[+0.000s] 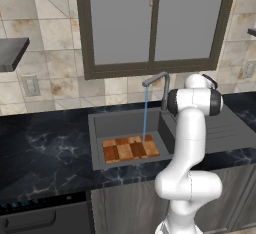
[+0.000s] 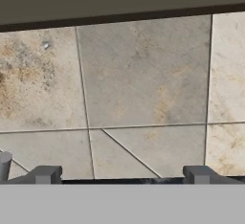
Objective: Turn on the sink faucet with hot water and rinse the cutting board for ten seconds, then turn off the faucet. Push the cutting board to reach the water if necessary.
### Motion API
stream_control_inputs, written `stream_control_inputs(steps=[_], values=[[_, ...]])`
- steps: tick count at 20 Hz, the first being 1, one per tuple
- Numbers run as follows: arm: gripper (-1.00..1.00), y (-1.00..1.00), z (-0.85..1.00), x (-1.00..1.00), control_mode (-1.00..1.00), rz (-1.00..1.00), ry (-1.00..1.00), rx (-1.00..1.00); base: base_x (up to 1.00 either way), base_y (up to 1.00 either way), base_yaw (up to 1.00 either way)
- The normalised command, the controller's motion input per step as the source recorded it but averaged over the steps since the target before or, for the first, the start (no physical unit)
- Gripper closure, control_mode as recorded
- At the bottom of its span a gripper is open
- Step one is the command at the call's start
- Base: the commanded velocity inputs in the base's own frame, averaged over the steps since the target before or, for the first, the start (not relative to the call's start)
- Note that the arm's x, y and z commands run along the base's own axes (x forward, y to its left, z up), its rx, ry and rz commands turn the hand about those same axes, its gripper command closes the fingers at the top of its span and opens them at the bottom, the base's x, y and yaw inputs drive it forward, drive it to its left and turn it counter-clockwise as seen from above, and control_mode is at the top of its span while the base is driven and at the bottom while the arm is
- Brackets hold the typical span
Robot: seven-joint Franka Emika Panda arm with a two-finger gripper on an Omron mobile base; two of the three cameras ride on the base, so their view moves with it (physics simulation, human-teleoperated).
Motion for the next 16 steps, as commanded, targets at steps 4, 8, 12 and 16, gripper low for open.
stream_control_inputs(steps=[4,8,12,16], values=[[-1.0,0.0,-0.01,0.0,-1.0,0.11,0.0,0.0,0.0,0.0,0.0],[-1.0,0.0,0.0,0.01,-1.0,0.13,0.0,0.0,0.0,0.0,0.0],[-1.0,0.0,0.0,0.01,-1.0,0.11,0.0,0.0,0.0,0.0,0.0],[-1.0,0.0,0.0,0.03,-1.0,0.04,0.0,0.0,0.0,0.0,0.0]])
